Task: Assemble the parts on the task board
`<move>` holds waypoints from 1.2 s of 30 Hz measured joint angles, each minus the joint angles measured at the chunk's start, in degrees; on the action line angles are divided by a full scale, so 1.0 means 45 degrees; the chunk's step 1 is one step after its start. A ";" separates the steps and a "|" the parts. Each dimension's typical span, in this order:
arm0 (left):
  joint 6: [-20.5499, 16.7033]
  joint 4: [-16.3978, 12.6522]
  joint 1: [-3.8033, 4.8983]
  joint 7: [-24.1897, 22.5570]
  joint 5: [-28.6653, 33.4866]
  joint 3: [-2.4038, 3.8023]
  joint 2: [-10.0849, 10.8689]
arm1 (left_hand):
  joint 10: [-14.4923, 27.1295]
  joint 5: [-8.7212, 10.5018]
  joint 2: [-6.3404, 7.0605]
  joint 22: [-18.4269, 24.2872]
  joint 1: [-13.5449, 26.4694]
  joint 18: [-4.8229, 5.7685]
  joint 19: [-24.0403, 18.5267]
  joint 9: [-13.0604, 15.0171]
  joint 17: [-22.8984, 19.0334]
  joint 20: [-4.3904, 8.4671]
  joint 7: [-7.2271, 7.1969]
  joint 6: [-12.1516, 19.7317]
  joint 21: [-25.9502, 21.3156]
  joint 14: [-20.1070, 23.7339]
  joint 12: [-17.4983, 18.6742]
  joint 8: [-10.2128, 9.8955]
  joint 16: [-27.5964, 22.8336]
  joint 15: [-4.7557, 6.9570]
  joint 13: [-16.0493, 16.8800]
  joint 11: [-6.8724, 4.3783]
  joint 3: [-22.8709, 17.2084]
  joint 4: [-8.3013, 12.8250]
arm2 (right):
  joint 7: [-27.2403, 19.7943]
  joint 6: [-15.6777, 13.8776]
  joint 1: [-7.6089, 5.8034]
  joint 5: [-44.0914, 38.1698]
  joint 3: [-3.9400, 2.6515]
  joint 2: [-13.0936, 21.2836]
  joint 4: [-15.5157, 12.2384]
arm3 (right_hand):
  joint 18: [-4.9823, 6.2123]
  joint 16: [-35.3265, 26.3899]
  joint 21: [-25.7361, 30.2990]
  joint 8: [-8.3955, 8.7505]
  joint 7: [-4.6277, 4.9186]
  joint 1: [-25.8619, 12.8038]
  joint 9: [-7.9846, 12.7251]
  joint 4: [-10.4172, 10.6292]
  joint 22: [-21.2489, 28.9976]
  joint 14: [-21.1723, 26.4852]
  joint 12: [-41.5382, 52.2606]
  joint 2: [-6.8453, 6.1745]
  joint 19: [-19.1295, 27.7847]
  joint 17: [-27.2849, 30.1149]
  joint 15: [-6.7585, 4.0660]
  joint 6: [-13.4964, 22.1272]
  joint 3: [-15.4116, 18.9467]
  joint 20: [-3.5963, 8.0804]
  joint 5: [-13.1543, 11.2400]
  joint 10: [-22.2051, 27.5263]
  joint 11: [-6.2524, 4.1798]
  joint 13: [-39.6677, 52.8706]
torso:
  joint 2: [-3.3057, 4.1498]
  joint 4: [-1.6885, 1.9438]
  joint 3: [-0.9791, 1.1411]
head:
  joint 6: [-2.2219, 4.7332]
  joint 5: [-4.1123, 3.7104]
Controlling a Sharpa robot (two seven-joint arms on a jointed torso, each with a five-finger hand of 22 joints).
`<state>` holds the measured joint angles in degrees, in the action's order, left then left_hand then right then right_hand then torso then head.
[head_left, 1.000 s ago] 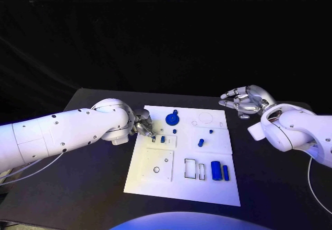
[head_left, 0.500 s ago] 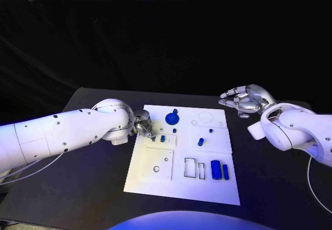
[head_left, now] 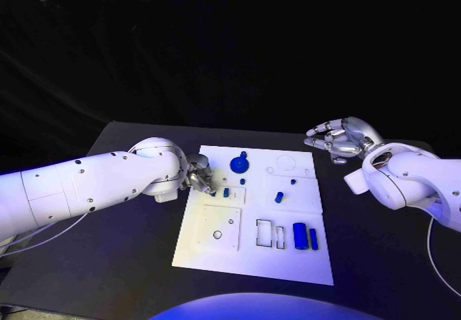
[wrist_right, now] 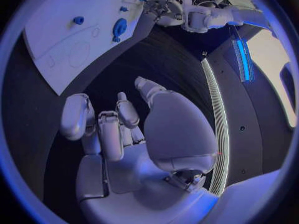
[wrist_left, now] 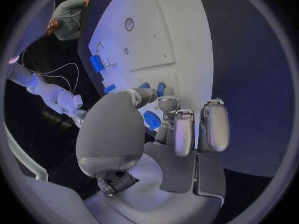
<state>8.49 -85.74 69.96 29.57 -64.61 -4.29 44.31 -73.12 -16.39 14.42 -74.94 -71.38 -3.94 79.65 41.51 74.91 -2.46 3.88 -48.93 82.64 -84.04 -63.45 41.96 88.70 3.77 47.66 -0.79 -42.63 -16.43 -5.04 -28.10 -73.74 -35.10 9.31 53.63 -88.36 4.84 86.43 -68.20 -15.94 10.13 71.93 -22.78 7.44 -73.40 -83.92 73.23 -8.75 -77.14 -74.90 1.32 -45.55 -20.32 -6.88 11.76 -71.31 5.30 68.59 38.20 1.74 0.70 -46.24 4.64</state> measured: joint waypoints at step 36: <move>0.0145 0.0332 -0.0099 0.0040 -0.0095 -0.0063 -0.0353 | -0.0190 0.0030 0.0012 0.0003 0.0489 0.0000 0.0045 0.0741 0.0000 0.0045 -0.0114 -0.0332 -0.0001 -0.0001 -0.0051 0.0416 0.0000 0.0094 0.0087 -0.0135 -0.0271 -0.0046 | -0.0002 0.0002 0.0002 0.0000 0.0000 0.0026 -0.0007 | 0.0000 0.0000 0.0000 0.0000 0.0000 0.0000 0.0009 -0.0001 -0.0001 0.0000 0.0000 0.0000 0.0000 -0.0008 0.0000 0.0000 -0.0001 0.0000 0.0000 0.0000 0.0000 0.0001 | 0.0009 -0.0018 -0.0006 | -0.0093 -0.0095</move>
<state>9.14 -84.24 69.51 29.75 -65.04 -4.58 42.72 -73.98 -16.26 14.48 -74.92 -69.18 -3.94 79.85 44.84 74.91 -2.26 3.37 -50.42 82.64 -84.04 -63.68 43.83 88.70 4.19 48.05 -1.40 -43.85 -16.64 -5.04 -28.10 -73.73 -35.10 9.31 53.74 -88.39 4.84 86.43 -68.20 -15.94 10.13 71.93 -22.74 7.44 -73.41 -83.91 73.23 -8.76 -77.14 -74.94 1.32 -45.55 -20.32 -6.88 11.75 -71.31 5.30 68.59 38.24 1.66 0.68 -46.65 4.21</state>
